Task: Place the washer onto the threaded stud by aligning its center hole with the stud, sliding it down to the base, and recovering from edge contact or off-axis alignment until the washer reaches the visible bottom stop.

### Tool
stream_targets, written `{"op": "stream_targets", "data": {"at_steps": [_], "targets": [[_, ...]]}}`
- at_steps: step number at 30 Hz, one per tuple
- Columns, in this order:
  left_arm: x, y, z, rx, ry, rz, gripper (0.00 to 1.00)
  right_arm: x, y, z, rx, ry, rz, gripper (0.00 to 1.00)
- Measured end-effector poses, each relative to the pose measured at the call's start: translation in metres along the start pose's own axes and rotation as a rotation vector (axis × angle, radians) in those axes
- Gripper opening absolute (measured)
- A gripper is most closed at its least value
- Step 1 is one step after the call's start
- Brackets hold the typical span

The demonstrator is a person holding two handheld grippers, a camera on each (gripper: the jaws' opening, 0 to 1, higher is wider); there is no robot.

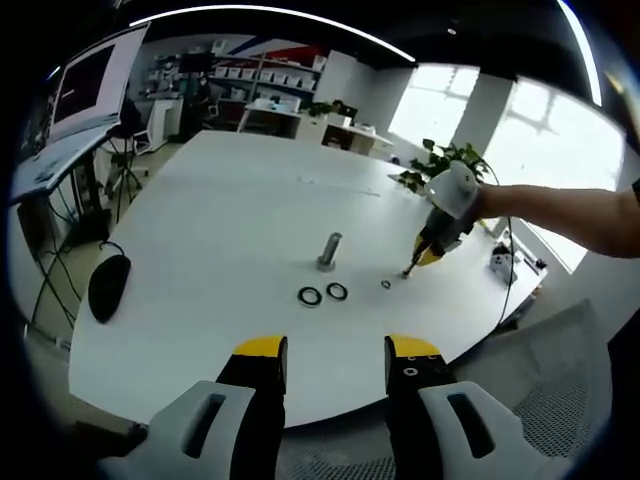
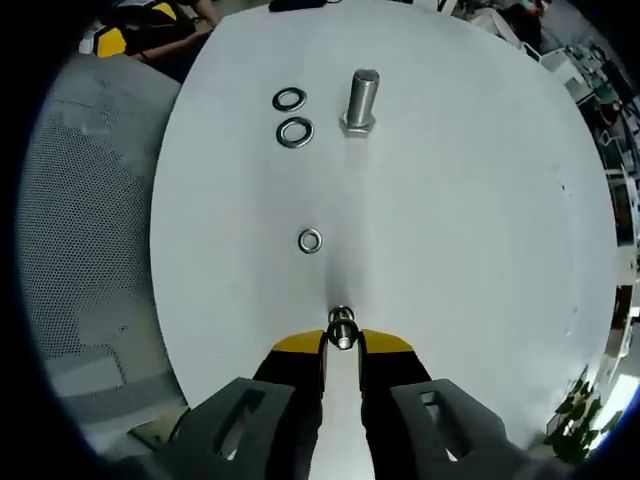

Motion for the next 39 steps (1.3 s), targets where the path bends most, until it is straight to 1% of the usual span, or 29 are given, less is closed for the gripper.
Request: {"op": "stream_targets", "data": {"at_steps": [12,20,23,24,25,27,30,32,33,34,39], "targets": [[0.0,0.0,0.0,0.001,0.0,0.002,0.37,-0.022,0.004,-0.008,-0.03,-0.031,-0.008,0.14],[0.0,0.0,0.0,0.003,0.002,0.005,0.37,-0.027,0.005,-0.013,-0.036,-0.043,-0.009,0.14],[0.0,0.0,0.0,0.0,0.001,0.003,0.37,-0.027,0.007,-0.013,-0.073,-0.051,-0.007,0.15],[0.0,0.0,0.0,0.001,0.001,0.003,0.37,-0.026,0.007,-0.014,-0.071,-0.049,-0.004,0.16],[0.0,0.0,0.0,0.002,0.001,0.003,0.37,-0.025,0.008,-0.013,-0.068,-0.044,0.0,0.2],[0.0,0.0,0.0,0.001,0.001,0.004,0.37,-0.022,0.008,-0.01,-0.048,-0.01,0.02,0.24],[0.0,-0.001,0.0,0.002,0.002,0.007,0.37,-0.014,0.007,-0.009,-0.069,0.014,0.042,0.24],[0.0,-0.001,0.0,0.002,0.002,0.008,0.37,-0.007,0.006,-0.006,-0.079,0.045,0.069,0.24],[0.0,-0.001,0.0,0.004,0.003,0.011,0.37,-0.004,0.006,-0.005,-0.092,0.058,0.085,0.24],[0.001,-0.002,0.0,0.005,0.003,0.012,0.37,0.0,0.004,-0.004,-0.128,0.081,0.111,0.24],[0.0,0.0,0.0,0.003,0.002,0.005,0.37,0.017,0.006,-0.003,-0.189,0.15,0.168,0.24]]}}
Point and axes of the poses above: the point that each gripper's makers call its tool centre point, and the gripper's own axes: x roughly backward along the fingers, z roughly to its right, y roughly out of its underside, the point moved 5 cm from there along x, roughly backward along the fingers, and after that the axes turned 12 degrees about x, right-handed, at the moved point
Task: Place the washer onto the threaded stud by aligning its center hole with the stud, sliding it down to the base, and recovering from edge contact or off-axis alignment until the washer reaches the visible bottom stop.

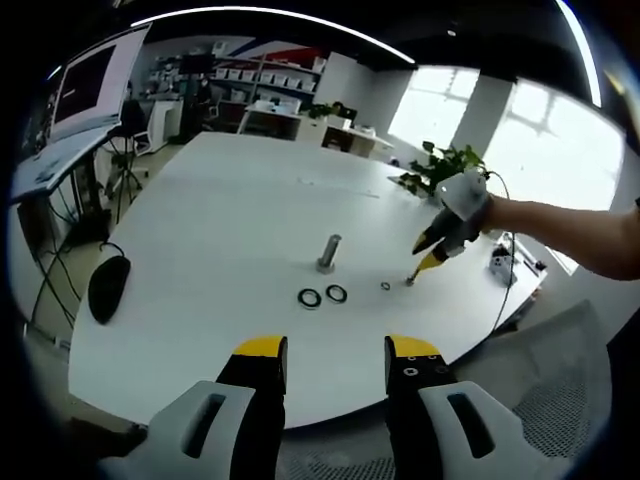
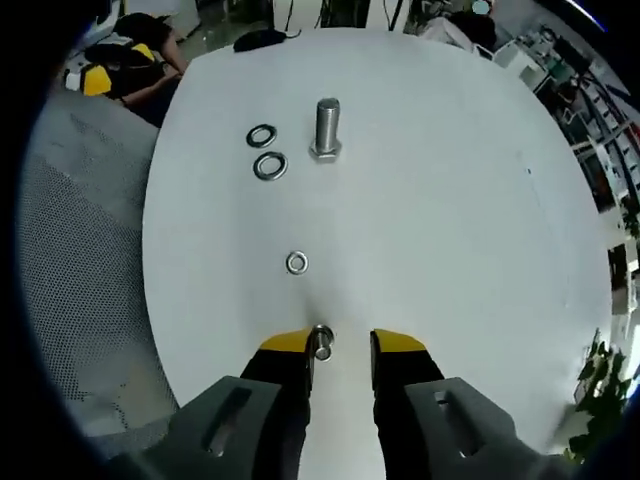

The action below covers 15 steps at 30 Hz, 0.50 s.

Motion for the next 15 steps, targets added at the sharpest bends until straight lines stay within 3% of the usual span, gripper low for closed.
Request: {"op": "stream_targets", "data": {"at_steps": [3,8,15], "targets": [[0.0,0.001,0.0,-0.002,-0.001,-0.006,0.37,0.01,-0.006,-0.002,-0.034,0.05,0.052,0.24],[0.0,0.001,0.0,-0.001,-0.001,-0.009,0.37,0.028,-0.005,-0.005,-0.003,0.138,0.068,0.24],[0.0,0.002,0.001,-0.003,0.004,-0.01,0.37,0.042,-0.004,-0.013,-0.036,0.203,0.125,0.23]]}}
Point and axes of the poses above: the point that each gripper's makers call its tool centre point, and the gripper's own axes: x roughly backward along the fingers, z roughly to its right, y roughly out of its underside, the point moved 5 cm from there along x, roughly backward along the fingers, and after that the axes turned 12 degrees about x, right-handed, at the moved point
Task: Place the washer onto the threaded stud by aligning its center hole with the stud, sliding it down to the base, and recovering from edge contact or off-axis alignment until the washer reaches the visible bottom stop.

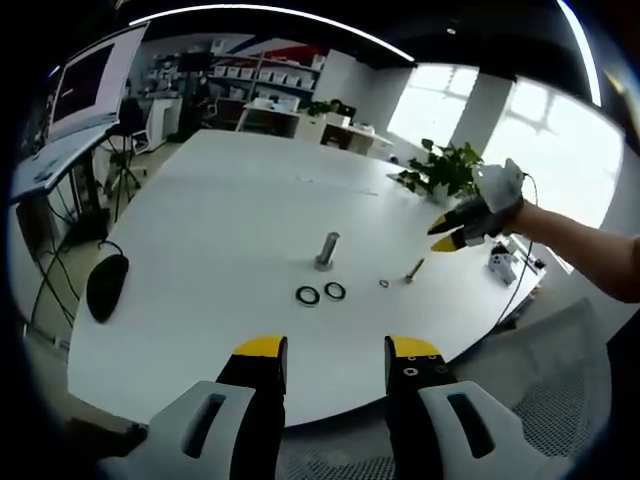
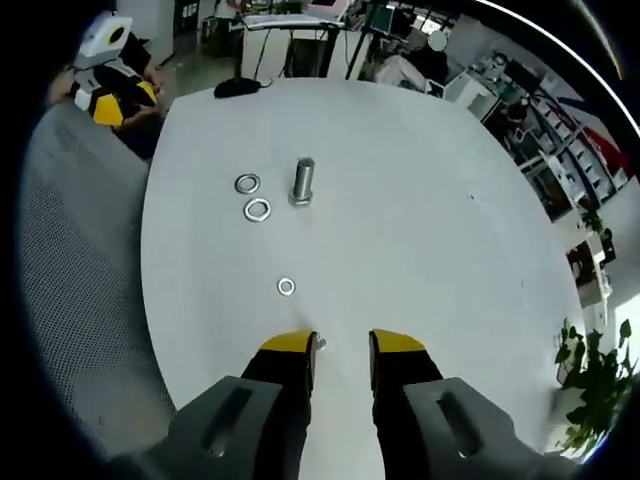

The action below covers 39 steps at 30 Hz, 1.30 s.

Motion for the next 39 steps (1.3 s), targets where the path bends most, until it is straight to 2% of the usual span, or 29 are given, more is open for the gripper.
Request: {"op": "stream_targets", "data": {"at_steps": [6,11,17,20,24,37,39], "targets": [[0.0,0.0,0.001,0.008,0.009,0.001,0.37,0.012,0.005,-0.018,-0.009,0.011,0.016,0.23],[-0.001,0.002,0.002,0.002,0.011,-0.014,0.37,0.018,0.006,-0.026,-0.025,0.023,0.045,0.23],[-0.001,0.002,0.006,-0.005,0.023,-0.011,0.37,0.028,0.006,-0.036,-0.111,0.058,0.107,0.23],[-0.001,0.002,0.006,0.002,0.023,-0.01,0.37,0.03,0.006,-0.044,-0.121,0.072,0.127,0.23],[-0.002,0.003,0.007,-0.008,0.024,-0.018,0.37,0.029,0.007,-0.054,-0.161,0.065,0.139,0.23],[0.001,0.004,0.008,-0.008,0.023,-0.003,0.37,0.02,0.004,-0.068,-0.182,0.061,0.189,0.23],[0.0,0.007,0.008,-0.021,0.022,-0.024,0.36,0.018,0.004,-0.07,-0.19,0.055,0.191,0.23]]}}
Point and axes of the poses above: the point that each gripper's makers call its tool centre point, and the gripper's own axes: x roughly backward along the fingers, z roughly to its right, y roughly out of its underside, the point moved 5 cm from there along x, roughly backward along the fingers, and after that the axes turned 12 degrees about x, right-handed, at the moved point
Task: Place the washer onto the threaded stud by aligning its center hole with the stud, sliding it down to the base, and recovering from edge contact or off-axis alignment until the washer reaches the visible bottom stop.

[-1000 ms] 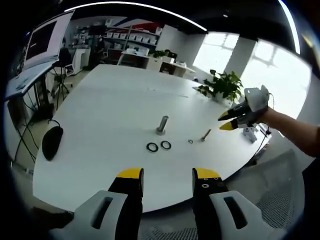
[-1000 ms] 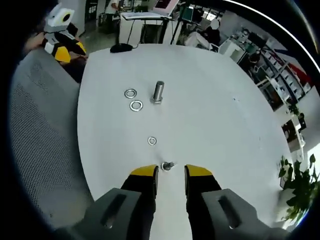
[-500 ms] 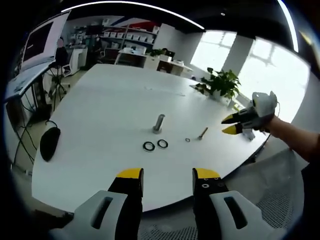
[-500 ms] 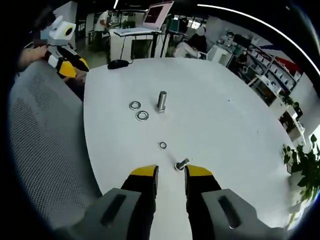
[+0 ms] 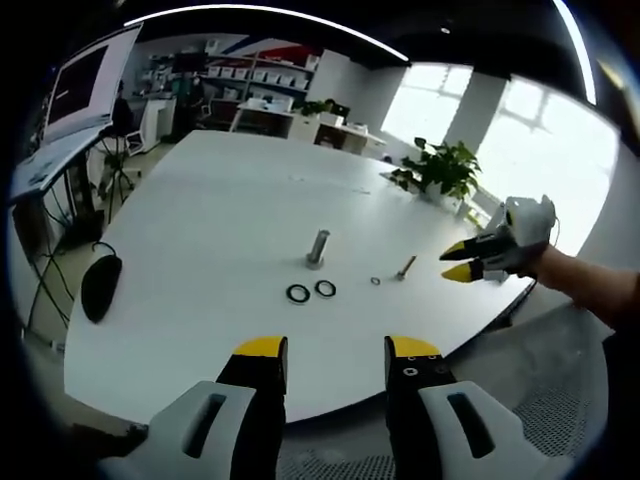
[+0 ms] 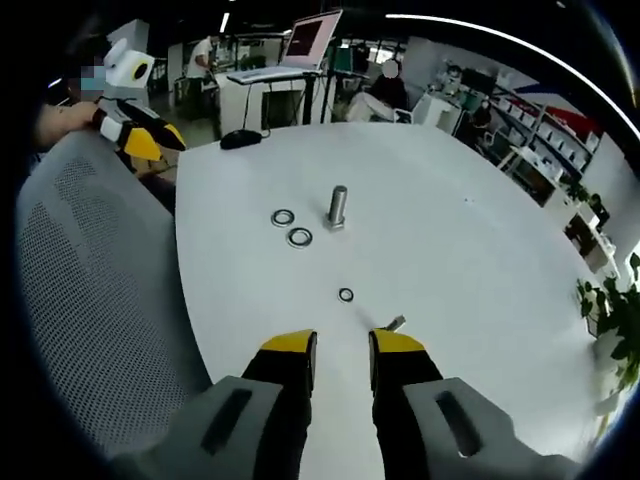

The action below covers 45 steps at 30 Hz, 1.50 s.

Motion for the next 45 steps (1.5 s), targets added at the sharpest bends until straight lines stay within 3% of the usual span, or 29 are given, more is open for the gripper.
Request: {"op": "stream_targets", "data": {"at_steps": [15,23,32,41,45], "targets": [[0.001,-0.002,-0.005,0.001,-0.002,0.002,0.37,-0.003,0.008,0.004,-0.026,0.03,-0.005,0.23],[0.002,-0.003,-0.003,0.012,0.015,0.021,0.38,-0.004,0.004,0.003,0.004,0.02,-0.005,0.23],[-0.001,0.003,0.004,-0.003,0.054,-0.037,0.38,-0.005,-0.003,-0.001,0.076,0.004,0.0,0.23],[0.001,-0.002,0.001,0.016,0.048,0.004,0.37,-0.012,-0.017,-0.019,0.131,-0.093,0.024,0.23],[0.001,-0.002,0.002,0.018,0.053,-0.002,0.37,-0.021,-0.013,-0.022,0.165,-0.196,-0.038,0.23]]}}
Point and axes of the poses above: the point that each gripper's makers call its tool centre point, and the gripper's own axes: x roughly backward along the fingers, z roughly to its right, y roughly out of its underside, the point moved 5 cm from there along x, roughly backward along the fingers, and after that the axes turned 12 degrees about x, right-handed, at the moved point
